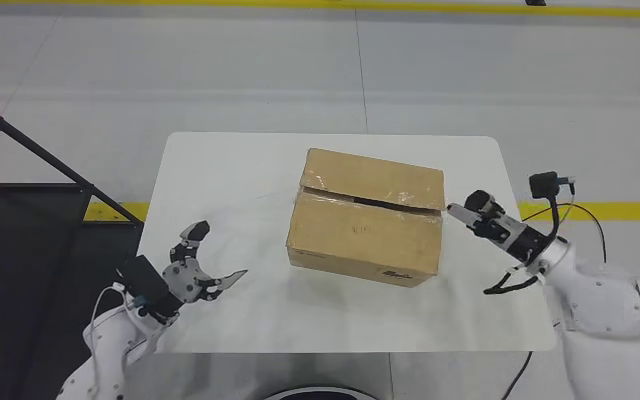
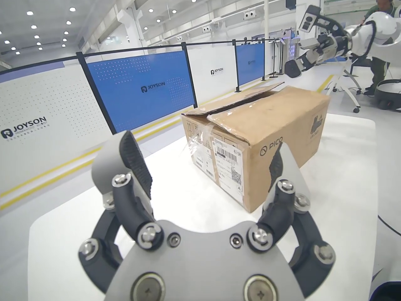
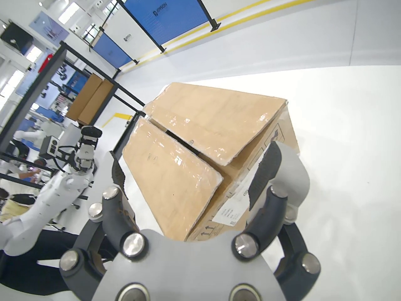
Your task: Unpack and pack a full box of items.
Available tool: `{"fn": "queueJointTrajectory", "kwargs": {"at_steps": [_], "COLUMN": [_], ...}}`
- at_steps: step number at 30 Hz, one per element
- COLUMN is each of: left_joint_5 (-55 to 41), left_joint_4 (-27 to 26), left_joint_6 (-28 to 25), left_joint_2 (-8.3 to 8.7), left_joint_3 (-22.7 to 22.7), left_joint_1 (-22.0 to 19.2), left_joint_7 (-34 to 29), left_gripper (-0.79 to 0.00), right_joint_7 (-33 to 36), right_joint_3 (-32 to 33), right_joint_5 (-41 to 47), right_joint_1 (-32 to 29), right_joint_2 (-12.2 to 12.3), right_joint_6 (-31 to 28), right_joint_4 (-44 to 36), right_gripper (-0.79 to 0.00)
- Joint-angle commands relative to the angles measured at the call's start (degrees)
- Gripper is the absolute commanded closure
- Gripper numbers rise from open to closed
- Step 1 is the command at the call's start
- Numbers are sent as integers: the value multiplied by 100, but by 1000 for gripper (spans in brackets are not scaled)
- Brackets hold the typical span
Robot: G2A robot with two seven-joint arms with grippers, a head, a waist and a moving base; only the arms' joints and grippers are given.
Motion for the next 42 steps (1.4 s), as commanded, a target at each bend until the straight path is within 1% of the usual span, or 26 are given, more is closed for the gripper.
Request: {"fn": "queueJointTrajectory", "kwargs": {"at_steps": [1, 3, 5, 6, 10, 16, 20, 33, 38, 42], "left_joint_5": [29, 52, 42, 27, -27, -80, -114, -146, -159, -271], "left_joint_4": [11, 20, 27, 28, 10, -17, -15, 27, 17, 42], "left_joint_6": [0, 19, 51, 71, 126, 205, 231, 308, 312, 392], "left_joint_2": [10, 20, 29, 32, 45, 55, 61, 71, 75, 70], "left_joint_3": [-28, -75, -142, -177, -286, -358, -373, -304, -274, -250], "left_joint_1": [42, 93, 158, 196, 328, 434, 459, 496, 499, 458], "left_joint_7": [85, 172, 249, 278, 374, 450, 455, 518, 534, 496], "left_gripper": [-785, -785, -785, -785, -785, -785, -785, -785, -785, -785], "right_joint_7": [-163, -355, -553, -601, -610, -586, -575, -510, -467, -361], "right_joint_3": [-247, -458, -629, -731, -1049, -1392, -1498, -1854, -1837, -1669], "right_joint_5": [19, 57, -174, -122, -189, -22, 58, 236, 330, 664], "right_joint_1": [296, 544, 772, 867, 1241, 1600, 1715, 2053, 2071, 1957], "right_joint_2": [-21, -45, -61, -76, -106, -150, -160, -200, -187, -150], "right_joint_6": [86, 41, 173, 177, 214, 2, -128, -297, -418, -747], "right_joint_4": [360, 691, 984, 1100, 1570, 2021, 2140, 2451, 2468, 2383], "right_gripper": [-785, -785, -785, -785, -785, -785, -785, -785, -785, -785]}}
